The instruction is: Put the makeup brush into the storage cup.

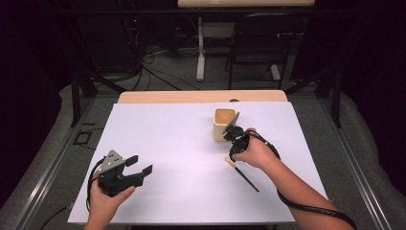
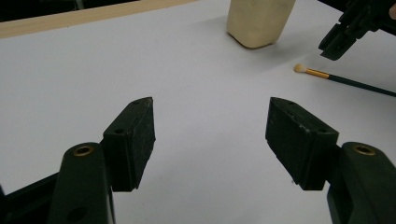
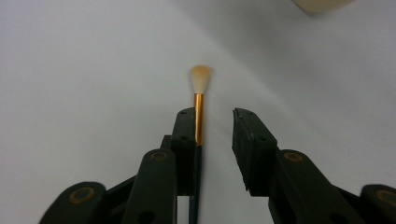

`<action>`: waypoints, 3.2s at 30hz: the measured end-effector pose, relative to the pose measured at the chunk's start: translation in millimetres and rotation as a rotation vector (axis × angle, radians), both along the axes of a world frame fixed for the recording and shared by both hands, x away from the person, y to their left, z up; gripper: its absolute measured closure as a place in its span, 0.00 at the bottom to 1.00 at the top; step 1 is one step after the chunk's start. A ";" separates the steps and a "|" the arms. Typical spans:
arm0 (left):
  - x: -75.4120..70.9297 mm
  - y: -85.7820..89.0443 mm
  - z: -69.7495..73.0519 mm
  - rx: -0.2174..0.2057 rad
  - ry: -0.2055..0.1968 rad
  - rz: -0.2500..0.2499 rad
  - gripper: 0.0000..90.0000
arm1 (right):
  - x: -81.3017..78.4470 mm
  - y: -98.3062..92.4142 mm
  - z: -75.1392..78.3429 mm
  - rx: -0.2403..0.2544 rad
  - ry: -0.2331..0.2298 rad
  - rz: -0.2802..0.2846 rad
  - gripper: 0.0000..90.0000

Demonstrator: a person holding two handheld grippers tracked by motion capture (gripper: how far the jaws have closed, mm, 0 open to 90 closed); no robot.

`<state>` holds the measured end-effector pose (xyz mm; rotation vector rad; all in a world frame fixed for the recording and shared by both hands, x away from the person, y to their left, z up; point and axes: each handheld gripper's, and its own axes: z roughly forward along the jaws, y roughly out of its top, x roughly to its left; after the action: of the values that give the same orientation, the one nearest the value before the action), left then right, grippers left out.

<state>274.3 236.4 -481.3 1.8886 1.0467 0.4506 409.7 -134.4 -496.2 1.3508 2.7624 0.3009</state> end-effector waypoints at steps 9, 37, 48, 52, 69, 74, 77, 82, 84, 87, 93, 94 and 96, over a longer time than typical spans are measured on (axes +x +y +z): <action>0.3 0.1 -0.4 -0.003 -0.005 0.000 0.37 | 0.7 2.9 -4.3 0.001 -0.004 0.017 0.80; 0.8 1.2 -1.3 -0.007 0.002 0.002 0.37 | 1.6 11.7 -21.7 -0.079 0.074 0.043 0.87; 0.7 1.5 -1.5 -0.009 0.005 0.006 0.37 | 1.8 11.1 -24.8 -0.083 0.087 0.043 0.88; 1.0 1.8 -1.8 -0.010 0.007 0.003 0.37 | 2.1 10.5 -25.6 -0.085 0.081 0.041 0.90; 1.1 2.3 -1.8 -0.011 0.009 0.004 0.37 | 2.6 12.2 -28.5 -0.083 0.104 0.039 0.93; 1.0 2.4 -1.9 -0.011 0.010 0.004 0.37 | 1.6 12.5 -29.5 -0.068 0.095 0.025 0.93; 1.1 2.4 -2.0 -0.011 0.010 0.004 0.37 | 1.3 12.8 -29.6 -0.064 0.093 0.020 0.93; 1.3 2.5 -2.3 -0.011 0.010 0.005 0.37 | 1.3 13.0 -27.8 -0.081 0.099 0.027 0.93; 1.3 2.5 -2.3 -0.010 0.011 0.005 0.37 | 2.6 12.6 -25.5 -0.103 0.112 0.046 0.93; 1.4 2.4 -2.3 -0.012 0.010 0.007 0.37 | 2.4 12.5 -24.0 -0.101 0.114 0.044 0.93; 1.2 2.1 -2.4 -0.015 0.010 0.008 0.37 | 1.1 13.0 -21.3 -0.086 0.087 0.045 0.93; 1.3 2.2 -2.5 -0.016 0.010 0.008 0.37 | 1.8 13.6 -17.7 -0.107 0.112 0.052 0.93; 1.3 2.2 -2.5 -0.016 0.010 0.009 0.37 | 1.3 14.2 -15.9 -0.115 0.103 0.052 0.93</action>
<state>275.5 238.5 -483.8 1.8750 1.0630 0.4371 411.0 -120.3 -512.0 1.3040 2.8516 0.0759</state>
